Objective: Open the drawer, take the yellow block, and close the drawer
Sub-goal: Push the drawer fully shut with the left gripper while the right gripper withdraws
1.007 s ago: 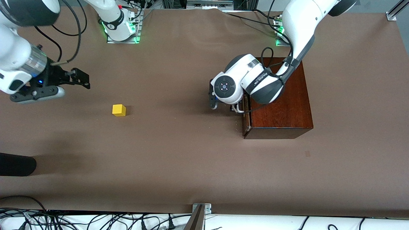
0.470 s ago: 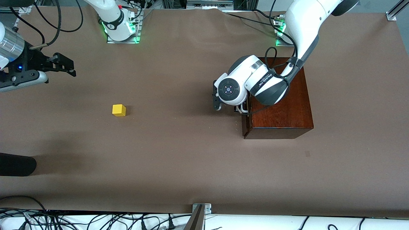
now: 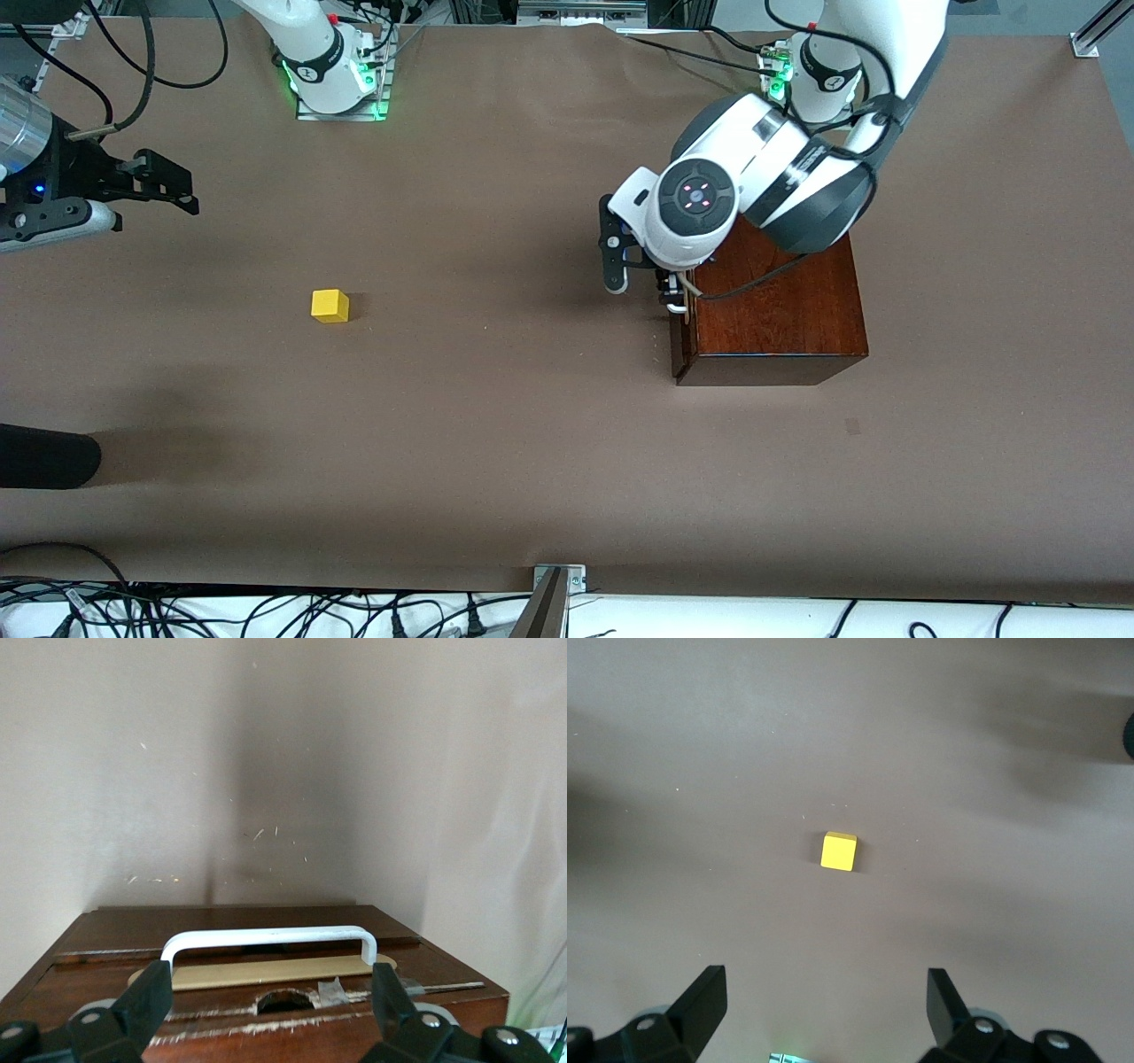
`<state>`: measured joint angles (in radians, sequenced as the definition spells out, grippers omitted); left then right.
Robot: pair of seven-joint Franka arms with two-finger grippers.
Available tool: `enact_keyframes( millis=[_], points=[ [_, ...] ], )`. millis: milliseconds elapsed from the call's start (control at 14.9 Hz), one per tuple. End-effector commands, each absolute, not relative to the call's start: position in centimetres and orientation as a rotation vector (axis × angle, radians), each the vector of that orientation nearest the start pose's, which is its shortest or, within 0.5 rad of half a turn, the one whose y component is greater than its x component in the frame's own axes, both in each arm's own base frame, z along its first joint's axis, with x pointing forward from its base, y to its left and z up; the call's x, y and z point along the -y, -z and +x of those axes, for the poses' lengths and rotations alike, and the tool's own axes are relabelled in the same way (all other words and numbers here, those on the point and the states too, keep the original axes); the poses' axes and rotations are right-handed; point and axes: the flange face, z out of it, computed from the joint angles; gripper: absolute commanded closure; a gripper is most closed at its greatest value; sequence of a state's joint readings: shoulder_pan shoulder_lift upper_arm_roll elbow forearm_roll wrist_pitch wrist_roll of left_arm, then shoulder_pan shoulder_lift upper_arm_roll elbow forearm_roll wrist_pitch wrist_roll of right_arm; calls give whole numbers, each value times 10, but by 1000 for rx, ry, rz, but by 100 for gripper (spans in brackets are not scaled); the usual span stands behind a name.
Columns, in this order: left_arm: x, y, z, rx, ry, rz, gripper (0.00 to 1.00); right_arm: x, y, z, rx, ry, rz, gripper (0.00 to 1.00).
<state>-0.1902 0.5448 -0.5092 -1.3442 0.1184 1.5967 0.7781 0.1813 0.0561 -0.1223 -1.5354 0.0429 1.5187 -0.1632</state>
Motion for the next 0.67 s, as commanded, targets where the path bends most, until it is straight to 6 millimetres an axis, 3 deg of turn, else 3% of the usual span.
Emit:
enact_keyframes(
  millis=[0, 201, 269, 403, 604],
  points=[
    [316, -466, 589, -2078, -297, -2560, 0, -39, -625, 564, 367, -64, -3093, 0],
    [234, -500, 614, -1897, -257, -2655, 0, -39, -610, 570, 359, -107, -3095, 0],
    [208, -511, 619, -1836, -243, -2690, 0, -39, -614, 572, 359, -77, -3098, 0],
    [186, -518, 612, -1790, -355, -2674, 0, -40, -615, 576, 359, -21, -3095, 0],
    [169, -571, 597, -1683, -303, -2644, 0, -40, -616, 578, 359, -2, -3098, 0]
  ],
)
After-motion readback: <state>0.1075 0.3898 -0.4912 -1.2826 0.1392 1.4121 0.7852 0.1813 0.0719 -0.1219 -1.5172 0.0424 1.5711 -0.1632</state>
